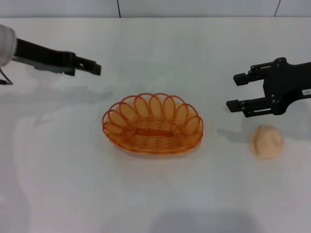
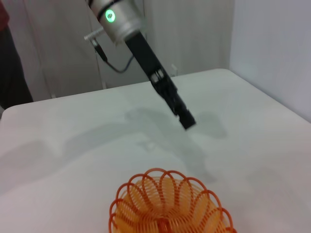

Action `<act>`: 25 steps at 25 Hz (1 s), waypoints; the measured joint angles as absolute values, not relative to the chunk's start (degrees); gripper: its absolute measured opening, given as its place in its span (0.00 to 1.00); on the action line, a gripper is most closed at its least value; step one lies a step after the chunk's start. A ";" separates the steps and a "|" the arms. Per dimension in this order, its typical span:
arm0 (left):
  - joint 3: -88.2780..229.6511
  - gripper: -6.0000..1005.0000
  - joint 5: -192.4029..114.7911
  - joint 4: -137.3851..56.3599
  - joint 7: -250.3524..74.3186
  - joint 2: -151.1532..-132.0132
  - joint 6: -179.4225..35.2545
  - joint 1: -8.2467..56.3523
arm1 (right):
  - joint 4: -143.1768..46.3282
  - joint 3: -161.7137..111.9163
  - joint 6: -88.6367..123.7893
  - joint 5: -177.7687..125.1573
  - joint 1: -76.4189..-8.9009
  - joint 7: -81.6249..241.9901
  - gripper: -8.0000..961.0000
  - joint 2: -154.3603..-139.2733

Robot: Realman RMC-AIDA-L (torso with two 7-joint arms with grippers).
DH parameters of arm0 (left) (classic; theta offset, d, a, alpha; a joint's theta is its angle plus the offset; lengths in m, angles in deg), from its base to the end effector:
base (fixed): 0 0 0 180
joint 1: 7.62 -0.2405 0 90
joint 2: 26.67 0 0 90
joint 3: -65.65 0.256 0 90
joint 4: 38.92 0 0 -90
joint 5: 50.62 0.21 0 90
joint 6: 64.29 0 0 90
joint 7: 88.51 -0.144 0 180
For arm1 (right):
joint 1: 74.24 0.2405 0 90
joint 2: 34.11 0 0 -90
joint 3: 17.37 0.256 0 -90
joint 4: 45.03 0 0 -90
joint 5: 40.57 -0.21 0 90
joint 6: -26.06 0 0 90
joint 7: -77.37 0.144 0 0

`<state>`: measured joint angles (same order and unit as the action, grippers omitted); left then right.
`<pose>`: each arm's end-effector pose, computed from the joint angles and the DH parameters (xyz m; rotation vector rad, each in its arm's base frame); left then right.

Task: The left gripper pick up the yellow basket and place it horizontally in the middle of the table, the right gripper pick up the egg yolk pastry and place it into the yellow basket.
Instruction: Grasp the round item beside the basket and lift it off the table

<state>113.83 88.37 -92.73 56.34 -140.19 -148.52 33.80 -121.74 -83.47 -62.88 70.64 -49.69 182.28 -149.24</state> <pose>-0.2303 0.4034 0.0581 -2.3405 -1.4984 -0.1024 0.1793 0.3377 0.0499 -2.8576 0.3013 0.3030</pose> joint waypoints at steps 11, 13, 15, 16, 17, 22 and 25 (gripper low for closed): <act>112.25 0.87 82.10 -101.23 50.94 -138.51 -151.75 29.11 | -123.69 -81.48 -64.14 74.04 -50.76 187.35 0.70 -148.92; 112.24 0.87 81.27 -102.56 50.84 -138.13 -152.76 28.64 | -124.70 -81.34 -64.36 76.12 -50.91 189.45 0.70 -148.86; 112.23 0.88 80.89 -103.89 50.78 -137.96 -153.19 28.23 | -126.00 -81.24 -64.95 78.65 -51.15 191.47 0.70 -148.93; 112.23 0.88 80.79 -104.29 50.76 -137.90 -153.22 28.11 | -126.37 -81.23 -65.10 79.33 -51.22 191.94 0.70 -149.00; 112.21 0.88 80.76 -104.65 50.69 -137.87 -153.23 27.99 | -126.82 -81.25 -65.31 80.59 -51.27 192.76 0.70 -149.12; 112.14 0.87 80.67 -104.87 49.34 -137.83 -153.09 27.91 | -127.20 -82.50 -65.91 84.45 -50.85 195.68 0.70 -149.33; 111.96 0.87 80.67 -104.77 48.76 -137.93 -152.76 27.84 | -127.21 -83.54 -65.95 86.26 -50.67 196.81 0.71 -149.37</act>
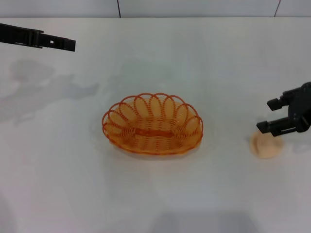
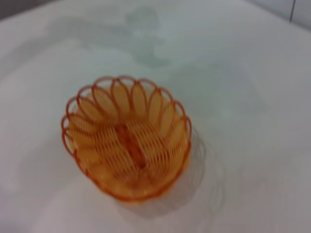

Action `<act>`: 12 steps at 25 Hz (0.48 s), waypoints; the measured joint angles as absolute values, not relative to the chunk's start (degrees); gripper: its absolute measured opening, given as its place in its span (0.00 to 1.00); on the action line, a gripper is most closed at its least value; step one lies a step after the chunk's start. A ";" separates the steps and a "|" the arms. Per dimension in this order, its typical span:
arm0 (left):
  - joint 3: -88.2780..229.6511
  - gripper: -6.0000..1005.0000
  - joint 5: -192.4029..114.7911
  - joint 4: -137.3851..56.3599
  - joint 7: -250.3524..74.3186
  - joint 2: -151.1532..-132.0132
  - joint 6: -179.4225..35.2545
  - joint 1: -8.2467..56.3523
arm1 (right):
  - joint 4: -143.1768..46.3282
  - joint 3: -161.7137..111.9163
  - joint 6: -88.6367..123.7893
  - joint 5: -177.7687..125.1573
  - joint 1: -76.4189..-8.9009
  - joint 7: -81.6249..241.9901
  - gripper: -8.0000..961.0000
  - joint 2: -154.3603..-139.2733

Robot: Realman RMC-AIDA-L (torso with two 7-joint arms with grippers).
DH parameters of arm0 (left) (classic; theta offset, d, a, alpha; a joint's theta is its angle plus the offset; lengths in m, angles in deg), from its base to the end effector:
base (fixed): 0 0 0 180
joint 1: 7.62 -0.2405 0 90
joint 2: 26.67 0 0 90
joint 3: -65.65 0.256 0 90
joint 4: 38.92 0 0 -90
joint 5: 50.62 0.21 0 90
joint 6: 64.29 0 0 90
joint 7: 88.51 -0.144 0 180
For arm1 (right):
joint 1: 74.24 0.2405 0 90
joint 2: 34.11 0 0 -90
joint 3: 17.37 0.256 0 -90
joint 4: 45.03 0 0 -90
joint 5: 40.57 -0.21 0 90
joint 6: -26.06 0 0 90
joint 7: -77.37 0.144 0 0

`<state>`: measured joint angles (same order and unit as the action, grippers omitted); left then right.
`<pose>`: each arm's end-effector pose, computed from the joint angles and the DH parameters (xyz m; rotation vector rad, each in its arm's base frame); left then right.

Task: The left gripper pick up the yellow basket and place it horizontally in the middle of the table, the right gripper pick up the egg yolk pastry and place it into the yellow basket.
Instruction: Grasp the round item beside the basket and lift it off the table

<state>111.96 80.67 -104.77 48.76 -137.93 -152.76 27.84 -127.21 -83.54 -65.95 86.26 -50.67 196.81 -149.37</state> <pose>-0.2264 0.3917 0.1122 -2.3831 -1.2282 -0.2275 0.2066 0.3318 0.0575 -2.7759 0.6170 -0.0494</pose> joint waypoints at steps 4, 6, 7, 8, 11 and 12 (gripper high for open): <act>111.71 0.87 80.67 -104.62 48.07 -138.07 -152.48 27.80 | -126.91 -85.43 -65.45 89.52 -50.21 198.31 0.71 -149.40; 111.71 0.87 80.67 -104.59 47.98 -138.14 -152.42 27.80 | -126.43 -86.06 -65.27 90.97 -49.76 198.75 0.71 -149.45; 111.70 0.87 80.67 -104.59 47.92 -138.22 -152.39 27.81 | -126.17 -86.43 -65.15 91.57 -49.54 198.95 0.71 -149.46; 111.70 0.87 80.67 -104.58 47.87 -138.32 -152.39 27.86 | -125.92 -86.84 -65.06 92.12 -49.38 199.12 0.71 -149.49; 111.65 0.87 80.65 -104.57 47.79 -138.61 -152.35 27.92 | -124.80 -88.05 -64.29 93.83 -48.75 199.57 0.71 -149.51; 111.62 0.87 80.64 -104.57 47.76 -138.68 -152.32 27.93 | -124.30 -88.41 -63.91 94.33 -48.47 199.81 0.71 -149.51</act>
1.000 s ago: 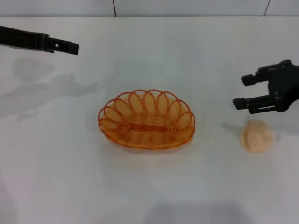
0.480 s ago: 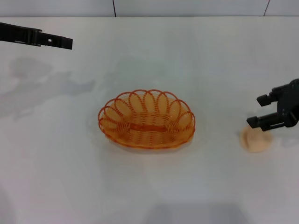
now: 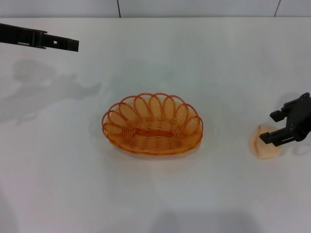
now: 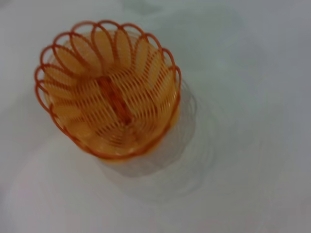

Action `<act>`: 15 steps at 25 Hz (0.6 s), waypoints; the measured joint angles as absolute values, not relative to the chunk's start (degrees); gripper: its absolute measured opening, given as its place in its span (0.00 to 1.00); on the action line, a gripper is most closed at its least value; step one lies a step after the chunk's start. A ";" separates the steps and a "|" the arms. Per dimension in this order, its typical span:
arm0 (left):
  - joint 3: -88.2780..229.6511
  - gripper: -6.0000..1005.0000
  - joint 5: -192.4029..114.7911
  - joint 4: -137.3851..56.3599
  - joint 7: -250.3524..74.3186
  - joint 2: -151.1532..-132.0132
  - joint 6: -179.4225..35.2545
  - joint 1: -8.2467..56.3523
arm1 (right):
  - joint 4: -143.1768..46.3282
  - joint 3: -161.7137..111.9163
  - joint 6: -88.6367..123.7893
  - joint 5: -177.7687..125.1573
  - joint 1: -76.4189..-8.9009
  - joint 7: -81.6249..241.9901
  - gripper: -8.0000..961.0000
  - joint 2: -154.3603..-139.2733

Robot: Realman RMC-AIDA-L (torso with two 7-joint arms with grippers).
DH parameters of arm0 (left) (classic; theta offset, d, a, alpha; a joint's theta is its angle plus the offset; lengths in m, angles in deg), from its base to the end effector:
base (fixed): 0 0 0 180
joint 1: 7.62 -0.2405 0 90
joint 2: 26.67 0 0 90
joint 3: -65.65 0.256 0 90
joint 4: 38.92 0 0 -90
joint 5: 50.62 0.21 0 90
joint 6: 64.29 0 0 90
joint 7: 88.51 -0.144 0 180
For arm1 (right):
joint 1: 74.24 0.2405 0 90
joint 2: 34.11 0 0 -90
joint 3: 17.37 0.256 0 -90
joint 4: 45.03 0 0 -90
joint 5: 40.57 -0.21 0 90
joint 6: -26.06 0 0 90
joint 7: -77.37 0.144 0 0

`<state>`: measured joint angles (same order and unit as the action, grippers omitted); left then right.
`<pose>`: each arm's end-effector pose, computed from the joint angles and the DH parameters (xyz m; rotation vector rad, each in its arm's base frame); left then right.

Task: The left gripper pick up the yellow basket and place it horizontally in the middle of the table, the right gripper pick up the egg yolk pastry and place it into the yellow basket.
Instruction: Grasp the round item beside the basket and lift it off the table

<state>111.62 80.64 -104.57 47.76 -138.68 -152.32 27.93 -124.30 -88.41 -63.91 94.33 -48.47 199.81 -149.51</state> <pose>-0.2254 0.3920 0.1078 -2.3913 -1.2158 -0.2405 0.2161 0.3380 0.0390 -2.7634 0.6511 -0.2668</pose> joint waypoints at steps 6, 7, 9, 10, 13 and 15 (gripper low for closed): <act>111.60 0.87 80.61 -104.57 47.72 -138.82 -152.26 27.79 | -121.73 -89.21 -62.63 96.04 -47.15 200.72 0.70 -149.51; 111.61 0.87 80.61 -104.57 47.72 -138.84 -152.26 27.80 | -121.38 -89.29 -62.40 96.23 -46.96 200.82 0.70 -149.51; 111.61 0.87 80.60 -104.57 47.73 -138.86 -152.26 27.81 | -120.69 -89.34 -62.24 96.39 -46.70 200.91 0.69 -149.51; 111.62 0.87 80.57 -104.57 47.75 -138.88 -152.26 27.79 | -120.63 -89.34 -62.22 96.39 -46.70 200.92 0.69 -149.51; 111.62 0.87 80.52 -104.57 47.73 -138.91 -152.26 27.74 | -120.34 -89.38 -62.15 96.47 -46.69 201.05 0.69 -149.51; 111.62 0.87 80.52 -104.57 47.71 -138.96 -152.26 27.74 | -120.25 -89.49 -62.12 96.78 -46.68 201.31 0.68 -149.51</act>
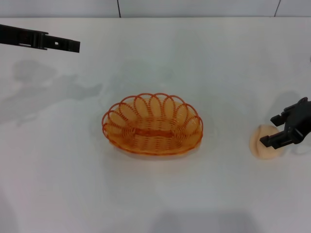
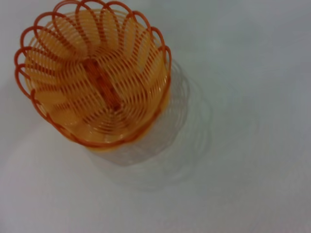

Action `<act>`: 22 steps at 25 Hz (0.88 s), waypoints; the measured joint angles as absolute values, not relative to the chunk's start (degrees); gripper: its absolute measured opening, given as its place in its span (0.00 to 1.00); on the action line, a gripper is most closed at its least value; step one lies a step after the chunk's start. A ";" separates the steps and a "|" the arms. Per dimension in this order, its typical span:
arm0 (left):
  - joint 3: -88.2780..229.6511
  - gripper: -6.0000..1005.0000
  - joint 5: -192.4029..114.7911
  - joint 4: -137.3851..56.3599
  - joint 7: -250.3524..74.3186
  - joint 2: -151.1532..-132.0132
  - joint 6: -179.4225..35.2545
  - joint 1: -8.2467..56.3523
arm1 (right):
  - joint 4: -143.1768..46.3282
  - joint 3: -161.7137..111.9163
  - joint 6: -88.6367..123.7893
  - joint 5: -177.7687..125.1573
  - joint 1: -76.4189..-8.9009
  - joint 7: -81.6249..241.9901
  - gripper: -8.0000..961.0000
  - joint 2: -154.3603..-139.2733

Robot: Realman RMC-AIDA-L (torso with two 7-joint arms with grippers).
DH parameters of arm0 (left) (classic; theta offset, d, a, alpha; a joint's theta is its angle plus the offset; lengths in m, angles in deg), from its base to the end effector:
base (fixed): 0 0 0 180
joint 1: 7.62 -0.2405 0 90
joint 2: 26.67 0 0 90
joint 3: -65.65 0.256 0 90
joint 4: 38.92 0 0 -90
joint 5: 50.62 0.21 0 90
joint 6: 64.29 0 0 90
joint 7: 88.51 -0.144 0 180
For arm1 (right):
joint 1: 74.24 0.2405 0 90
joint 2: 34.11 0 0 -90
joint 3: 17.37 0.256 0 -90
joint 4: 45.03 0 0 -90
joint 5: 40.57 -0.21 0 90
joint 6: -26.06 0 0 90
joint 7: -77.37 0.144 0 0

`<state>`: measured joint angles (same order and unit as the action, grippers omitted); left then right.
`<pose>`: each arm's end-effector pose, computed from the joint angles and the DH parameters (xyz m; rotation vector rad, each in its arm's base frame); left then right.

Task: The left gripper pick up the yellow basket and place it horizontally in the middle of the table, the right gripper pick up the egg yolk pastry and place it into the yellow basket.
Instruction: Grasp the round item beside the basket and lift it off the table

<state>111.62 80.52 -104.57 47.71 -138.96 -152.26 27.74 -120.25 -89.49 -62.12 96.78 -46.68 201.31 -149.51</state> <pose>-0.2259 0.3910 0.1059 -2.3923 -1.2208 -0.2457 0.2233 0.3440 0.0295 -2.7489 0.7054 -0.3270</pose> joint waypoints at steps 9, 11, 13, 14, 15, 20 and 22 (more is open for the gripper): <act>111.62 0.87 80.54 -103.98 47.71 -139.04 -152.26 27.92 | -120.19 -90.24 -62.15 97.68 -46.56 201.71 0.67 -149.50; 111.62 0.87 80.54 -103.96 47.71 -139.06 -152.26 27.93 | -120.22 -90.18 -62.20 97.68 -46.55 201.72 0.54 -149.51; 111.62 0.87 80.54 -103.96 47.71 -139.06 -152.26 27.89 | -120.25 -90.00 -62.26 97.65 -46.55 201.73 0.39 -149.51; 111.62 0.87 80.54 -103.96 47.71 -139.06 -152.26 27.86 | -120.26 -89.91 -62.26 97.61 -46.55 201.73 0.38 -149.50; 111.62 0.87 80.54 -103.96 47.71 -139.06 -152.27 27.82 | -120.31 -89.89 -62.26 97.50 -46.55 201.73 0.36 -149.50; 111.62 0.87 80.57 -103.96 47.65 -139.06 -152.27 27.74 | -121.19 -89.73 -62.23 97.03 -46.55 201.73 0.28 -149.50; 111.62 0.87 80.58 -103.95 47.51 -139.10 -152.26 27.70 | -121.54 -89.72 -62.28 96.62 -46.56 201.73 0.26 -149.50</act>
<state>111.62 80.58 -103.95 47.51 -139.10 -152.26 27.70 -121.54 -89.72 -62.28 96.62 -46.56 201.73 -149.50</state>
